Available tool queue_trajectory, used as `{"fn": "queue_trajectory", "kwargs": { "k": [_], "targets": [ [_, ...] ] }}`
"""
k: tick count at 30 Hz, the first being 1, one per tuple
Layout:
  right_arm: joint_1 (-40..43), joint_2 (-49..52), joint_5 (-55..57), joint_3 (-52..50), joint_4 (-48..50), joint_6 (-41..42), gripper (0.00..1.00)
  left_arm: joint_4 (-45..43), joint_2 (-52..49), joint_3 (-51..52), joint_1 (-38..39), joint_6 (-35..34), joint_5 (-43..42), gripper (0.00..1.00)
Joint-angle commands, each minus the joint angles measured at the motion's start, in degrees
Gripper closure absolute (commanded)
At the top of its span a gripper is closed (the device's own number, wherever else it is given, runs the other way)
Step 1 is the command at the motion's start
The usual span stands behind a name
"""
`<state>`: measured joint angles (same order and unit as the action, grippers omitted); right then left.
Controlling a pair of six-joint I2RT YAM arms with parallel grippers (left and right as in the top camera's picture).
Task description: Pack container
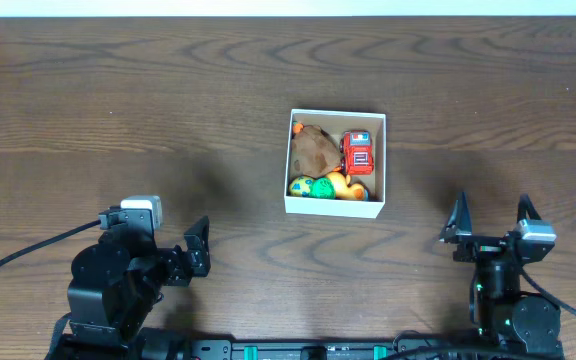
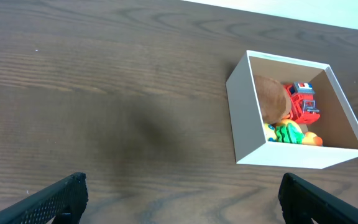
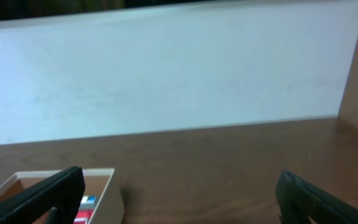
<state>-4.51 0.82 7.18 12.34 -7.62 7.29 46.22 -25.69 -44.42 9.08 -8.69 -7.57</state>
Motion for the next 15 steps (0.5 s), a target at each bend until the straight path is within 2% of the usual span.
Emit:
{"fn": "queue_trajectory", "kwargs": {
  "k": [1, 9, 10, 15],
  "targets": [
    [0.83, -0.52, -1.88, -3.5, 4.9, -7.91, 0.01, -0.04, -0.04, 0.28, 0.17, 1.16, -0.59, 0.02],
    [1.36, -0.52, -7.63, -12.15, 6.32, -10.97, 0.01, -0.04, -0.04, 0.28, 0.17, 1.16, -0.59, 0.02],
    [1.36, -0.55, -7.78, -12.04, 3.65, -10.95, 0.01, -0.04, -0.04, 0.28, 0.17, 1.16, -0.59, 0.02],
    [1.36, -0.52, -7.43, -12.02, 3.37, -9.7, 0.01, -0.04, -0.04, 0.28, 0.17, 1.16, -0.59, 0.02]
  ]
}}
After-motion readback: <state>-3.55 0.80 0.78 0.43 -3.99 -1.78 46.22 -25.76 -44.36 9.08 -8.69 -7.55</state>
